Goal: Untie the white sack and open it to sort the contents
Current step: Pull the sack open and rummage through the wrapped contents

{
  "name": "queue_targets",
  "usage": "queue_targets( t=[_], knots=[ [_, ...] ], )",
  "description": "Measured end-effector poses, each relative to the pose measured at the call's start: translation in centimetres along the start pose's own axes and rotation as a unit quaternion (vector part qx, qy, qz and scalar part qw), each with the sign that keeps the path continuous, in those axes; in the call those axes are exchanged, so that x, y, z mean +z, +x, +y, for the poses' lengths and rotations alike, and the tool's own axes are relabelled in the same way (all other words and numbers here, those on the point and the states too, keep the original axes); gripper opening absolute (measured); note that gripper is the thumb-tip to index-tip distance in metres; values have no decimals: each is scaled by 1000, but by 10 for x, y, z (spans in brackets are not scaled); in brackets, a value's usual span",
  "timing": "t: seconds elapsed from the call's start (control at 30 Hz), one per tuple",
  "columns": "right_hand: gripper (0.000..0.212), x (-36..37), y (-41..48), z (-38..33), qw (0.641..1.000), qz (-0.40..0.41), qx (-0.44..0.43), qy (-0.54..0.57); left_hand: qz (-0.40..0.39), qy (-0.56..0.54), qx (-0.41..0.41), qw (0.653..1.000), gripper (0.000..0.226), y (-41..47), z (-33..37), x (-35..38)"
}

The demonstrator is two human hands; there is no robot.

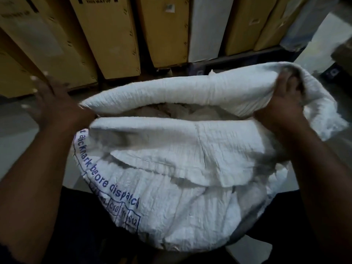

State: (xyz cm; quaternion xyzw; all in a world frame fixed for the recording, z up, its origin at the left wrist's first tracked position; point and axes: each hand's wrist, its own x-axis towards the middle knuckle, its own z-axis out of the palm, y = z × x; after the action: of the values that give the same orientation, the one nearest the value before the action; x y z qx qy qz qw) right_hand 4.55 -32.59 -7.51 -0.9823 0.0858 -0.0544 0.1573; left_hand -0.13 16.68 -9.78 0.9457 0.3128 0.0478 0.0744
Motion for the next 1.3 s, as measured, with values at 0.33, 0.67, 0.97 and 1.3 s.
queue_targets(
  t=[0.33, 0.67, 0.97, 1.3],
  knots=[
    [49, -11, -65, -76, 971, -66, -217, 76, 68, -12, 264, 962, 124, -105, 81, -35],
    [44, -5, -98, -100, 849, -417, -325, -16, -276, -7, 440, 854, 44, -139, 101, -19],
    [35, -8, -145, -117, 590, -665, -455, -53, -569, 249, 448, 644, 34, -178, 102, -58],
    [32, 11, -89, -87, 852, -423, -84, 296, -319, -15, 354, 879, 30, -140, 93, -16]
  ],
)
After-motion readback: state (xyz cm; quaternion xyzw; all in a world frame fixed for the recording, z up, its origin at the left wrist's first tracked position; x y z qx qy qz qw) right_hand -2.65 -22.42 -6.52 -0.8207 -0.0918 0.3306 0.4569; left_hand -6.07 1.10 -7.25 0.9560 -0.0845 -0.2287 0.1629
